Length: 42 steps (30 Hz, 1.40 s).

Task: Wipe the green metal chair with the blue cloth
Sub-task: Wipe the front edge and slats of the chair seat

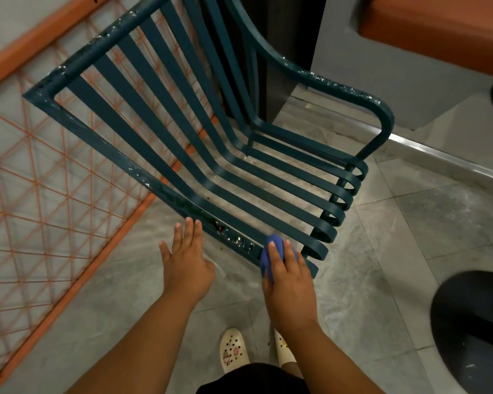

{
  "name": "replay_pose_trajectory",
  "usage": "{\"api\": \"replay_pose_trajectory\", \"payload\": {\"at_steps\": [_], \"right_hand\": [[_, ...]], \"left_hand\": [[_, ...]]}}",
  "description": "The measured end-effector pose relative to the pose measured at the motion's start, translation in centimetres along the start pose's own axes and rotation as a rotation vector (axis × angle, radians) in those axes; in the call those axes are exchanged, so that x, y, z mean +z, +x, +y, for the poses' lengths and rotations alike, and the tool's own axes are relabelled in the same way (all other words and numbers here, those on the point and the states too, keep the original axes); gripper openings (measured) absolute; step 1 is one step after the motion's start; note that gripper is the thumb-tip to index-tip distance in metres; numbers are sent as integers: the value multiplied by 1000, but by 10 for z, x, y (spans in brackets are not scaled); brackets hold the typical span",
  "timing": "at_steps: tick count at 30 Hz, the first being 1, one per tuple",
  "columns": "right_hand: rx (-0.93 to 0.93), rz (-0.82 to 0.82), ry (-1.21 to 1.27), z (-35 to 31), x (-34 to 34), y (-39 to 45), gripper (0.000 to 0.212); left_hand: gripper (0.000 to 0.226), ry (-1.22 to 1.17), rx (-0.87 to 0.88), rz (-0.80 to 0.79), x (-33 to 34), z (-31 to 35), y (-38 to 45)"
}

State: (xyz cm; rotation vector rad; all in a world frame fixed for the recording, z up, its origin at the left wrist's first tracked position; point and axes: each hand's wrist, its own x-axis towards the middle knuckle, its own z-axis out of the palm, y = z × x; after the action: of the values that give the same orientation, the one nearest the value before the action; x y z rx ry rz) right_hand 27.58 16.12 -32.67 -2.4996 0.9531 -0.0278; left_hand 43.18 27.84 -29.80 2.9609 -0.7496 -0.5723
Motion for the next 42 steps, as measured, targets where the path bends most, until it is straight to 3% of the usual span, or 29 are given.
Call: {"api": "replay_pose_trajectory", "payload": {"at_steps": [2,7,12,14,20,23,27,32,35,39,42], "right_hand": [[4,-21,-31,-15,-1,11,71],[-273,-67,-129,-11,1,-4,90],[-10,-34,-26,-6,-8,3,69],[93,-89,35,-16,-10,19,61],[-220,-136,-122,-24,0,4,83],[-162,-92,-122,-5,-4,-6,78],[114,-81,-22,-18,-9,16,61],[-202,-132,-122,-29,-2,7,78],[-163,-98,-96,-10,-3,-6,76],[113,-110,16,-24,-11,21,61],[-72,-129,15,-43,-7,27,66]], "left_hand": [[82,26,6,-16,0,1,2],[83,56,-1,-40,-2,4,3],[82,168,17,-50,-12,5,5],[80,212,20,-52,-15,7,6],[83,345,12,-70,-21,13,7],[80,363,29,-65,-22,12,8],[77,378,50,-75,-24,15,9],[76,450,44,-89,-24,19,11],[77,447,57,-100,-24,18,11],[80,430,63,-116,-25,14,10],[82,422,51,-124,-26,15,9]]}}
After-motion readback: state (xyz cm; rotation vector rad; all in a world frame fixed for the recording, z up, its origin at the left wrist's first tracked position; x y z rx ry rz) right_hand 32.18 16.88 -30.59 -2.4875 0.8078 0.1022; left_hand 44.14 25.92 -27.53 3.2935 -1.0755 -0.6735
